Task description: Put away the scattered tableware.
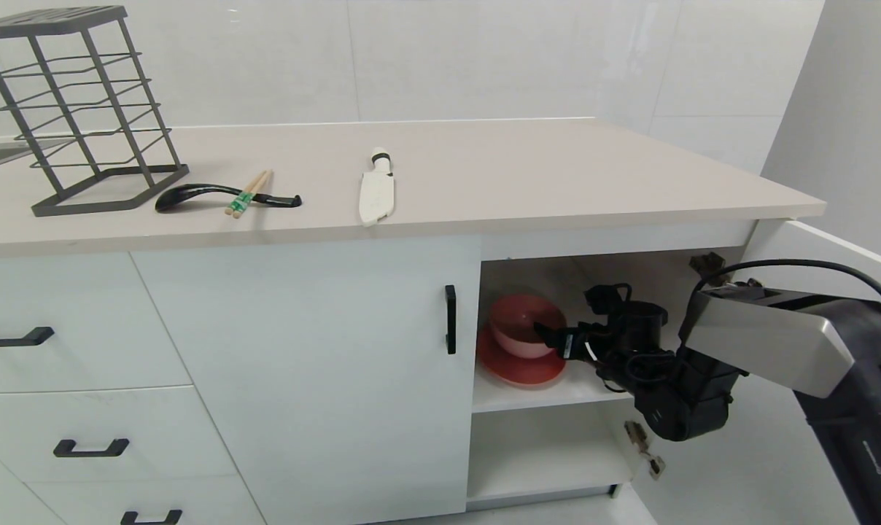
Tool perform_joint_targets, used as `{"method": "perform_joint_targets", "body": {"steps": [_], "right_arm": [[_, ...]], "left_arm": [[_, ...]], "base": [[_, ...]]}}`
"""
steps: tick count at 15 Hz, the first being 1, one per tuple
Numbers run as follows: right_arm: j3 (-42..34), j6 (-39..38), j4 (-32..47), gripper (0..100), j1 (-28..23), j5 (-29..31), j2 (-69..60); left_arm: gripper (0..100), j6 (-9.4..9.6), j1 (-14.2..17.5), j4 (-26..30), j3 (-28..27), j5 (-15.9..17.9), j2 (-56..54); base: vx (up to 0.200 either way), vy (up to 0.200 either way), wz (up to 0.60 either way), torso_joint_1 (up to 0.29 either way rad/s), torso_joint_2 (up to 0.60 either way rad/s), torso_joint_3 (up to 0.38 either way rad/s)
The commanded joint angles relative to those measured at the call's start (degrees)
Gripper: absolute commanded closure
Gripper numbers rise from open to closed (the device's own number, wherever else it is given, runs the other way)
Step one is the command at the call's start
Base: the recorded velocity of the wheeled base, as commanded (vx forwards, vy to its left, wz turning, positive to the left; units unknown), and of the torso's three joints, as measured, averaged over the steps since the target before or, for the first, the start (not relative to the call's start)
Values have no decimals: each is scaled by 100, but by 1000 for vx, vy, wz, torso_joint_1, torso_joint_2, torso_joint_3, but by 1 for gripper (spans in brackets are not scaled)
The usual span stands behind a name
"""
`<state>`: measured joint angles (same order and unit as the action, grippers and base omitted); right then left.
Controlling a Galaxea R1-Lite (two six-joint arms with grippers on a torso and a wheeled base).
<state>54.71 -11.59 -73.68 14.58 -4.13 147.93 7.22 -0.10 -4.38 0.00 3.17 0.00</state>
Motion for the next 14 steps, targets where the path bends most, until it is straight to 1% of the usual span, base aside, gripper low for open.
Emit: {"method": "perform_joint_targets", "body": {"steps": [1, 4, 5, 9, 11, 14], "right_arm": [[-127, 17, -191, 0, 27, 0, -89], [-787, 26, -375, 0, 212, -9, -643], [-1261, 34, -533, 0, 335, -17, -942], [-2711, 34, -973, 0, 757, -26, -1724], [-3564, 96, -973, 0, 1047, -35, -2322], [-4399, 210, -973, 0, 1144, -184, -3183]], "left_arm": [[0, -1, 1, -2, 0, -1, 9], [0, -1, 1, -2, 0, -1, 9], [0, -1, 1, -2, 0, -1, 9], [0, 8, 1, -11, 0, -1, 9], [0, 8, 1, -11, 0, -1, 9], [0, 8, 1, -11, 0, -1, 9]], "base": [[0, 0, 0, 0, 0, 0], [0, 0, 0, 0, 0, 0], [0, 0, 0, 0, 0, 0], [0, 0, 0, 0, 0, 0], [0, 0, 0, 0, 0, 0], [0, 0, 0, 0, 0, 0]]}}
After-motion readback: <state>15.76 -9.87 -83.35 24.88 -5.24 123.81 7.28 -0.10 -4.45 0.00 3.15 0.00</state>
